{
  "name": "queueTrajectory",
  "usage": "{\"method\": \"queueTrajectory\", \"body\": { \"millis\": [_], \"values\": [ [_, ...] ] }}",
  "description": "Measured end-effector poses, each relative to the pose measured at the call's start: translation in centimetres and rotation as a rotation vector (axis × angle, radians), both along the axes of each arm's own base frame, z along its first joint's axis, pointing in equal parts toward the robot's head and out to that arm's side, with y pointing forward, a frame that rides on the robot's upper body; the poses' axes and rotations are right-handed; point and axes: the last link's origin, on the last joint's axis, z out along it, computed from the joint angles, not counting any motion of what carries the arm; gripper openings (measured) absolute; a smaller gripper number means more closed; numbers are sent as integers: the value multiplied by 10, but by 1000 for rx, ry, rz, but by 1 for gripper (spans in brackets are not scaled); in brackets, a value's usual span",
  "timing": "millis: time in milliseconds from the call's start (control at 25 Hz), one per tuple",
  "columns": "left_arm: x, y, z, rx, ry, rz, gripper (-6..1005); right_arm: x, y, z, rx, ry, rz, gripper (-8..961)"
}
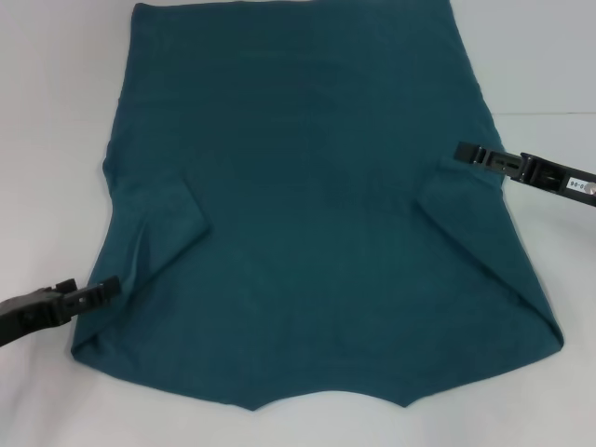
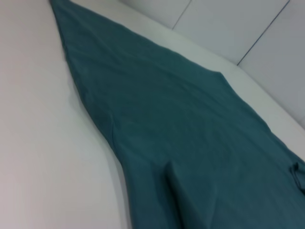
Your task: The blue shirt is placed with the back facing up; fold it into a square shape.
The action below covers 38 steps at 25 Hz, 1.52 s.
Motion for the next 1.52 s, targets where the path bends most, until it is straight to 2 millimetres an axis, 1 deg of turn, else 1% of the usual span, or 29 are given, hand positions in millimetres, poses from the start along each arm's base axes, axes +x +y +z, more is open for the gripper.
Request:
{"method": "queueTrajectory", "body": {
  "millis": [440, 720, 960, 1240, 1520],
  "values": [
    [-4, 3, -6, -8, 29, 25, 880, 1, -1, -2, -3, 5, -6, 914],
    [-5, 1, -9, -42, 49, 22, 878, 2, -2, -2, -4, 6, -8, 914],
    [1, -2, -10, -78, 27, -12, 877, 1, -2, -2, -5, 8, -7, 914],
    [9, -6, -11, -164, 13, -52, 876, 1, -3, -2, -6, 11, -6, 914],
    [10, -9, -2, -214, 28, -58, 874, 1, -3, -3, -7, 13, -7, 914]
  ]
}}
